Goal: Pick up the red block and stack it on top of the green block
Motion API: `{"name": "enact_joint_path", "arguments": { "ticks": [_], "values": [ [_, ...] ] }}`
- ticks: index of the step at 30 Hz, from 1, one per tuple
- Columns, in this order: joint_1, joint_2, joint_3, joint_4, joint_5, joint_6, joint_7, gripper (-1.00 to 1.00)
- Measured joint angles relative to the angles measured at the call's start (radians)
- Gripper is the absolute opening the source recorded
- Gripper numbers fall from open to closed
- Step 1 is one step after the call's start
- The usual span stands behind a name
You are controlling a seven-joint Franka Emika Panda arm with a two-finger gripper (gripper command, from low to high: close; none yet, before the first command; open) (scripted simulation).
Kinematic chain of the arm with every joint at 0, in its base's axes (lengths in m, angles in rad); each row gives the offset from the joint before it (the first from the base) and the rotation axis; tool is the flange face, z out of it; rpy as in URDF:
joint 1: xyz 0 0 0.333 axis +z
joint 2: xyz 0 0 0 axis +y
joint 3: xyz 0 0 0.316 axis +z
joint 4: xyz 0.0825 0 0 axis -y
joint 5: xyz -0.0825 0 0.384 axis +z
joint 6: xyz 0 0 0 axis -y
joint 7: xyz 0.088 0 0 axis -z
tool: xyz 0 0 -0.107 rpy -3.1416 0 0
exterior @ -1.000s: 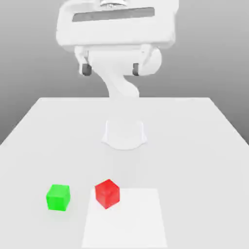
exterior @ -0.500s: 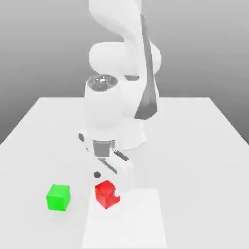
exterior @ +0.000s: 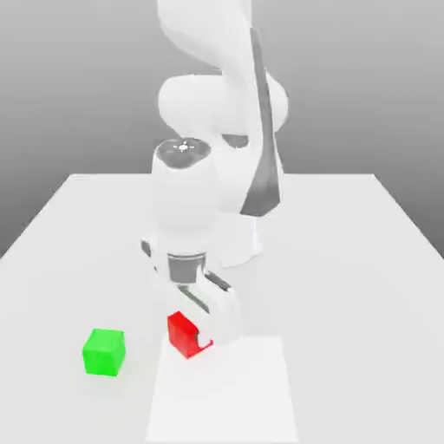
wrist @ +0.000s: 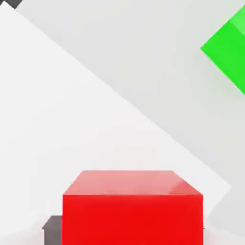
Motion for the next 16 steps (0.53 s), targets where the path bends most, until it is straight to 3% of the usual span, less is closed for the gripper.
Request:
{"name": "enact_joint_path", "arguments": {
  "ticks": [7,12,13,16],
  "values": [
    [-0.208,-0.049,-0.132,0.113,-0.013,-0.163,0.046,-1.0],
    [-0.229,0.102,-0.133,0.133,0.0,-0.032,0.042,-1.0],
    [-0.229,0.137,-0.13,0.135,0.004,0.001,0.038,1.0],
    [-0.229,0.137,-0.13,0.135,0.004,0.001,0.038,1.0]
  ]
}}
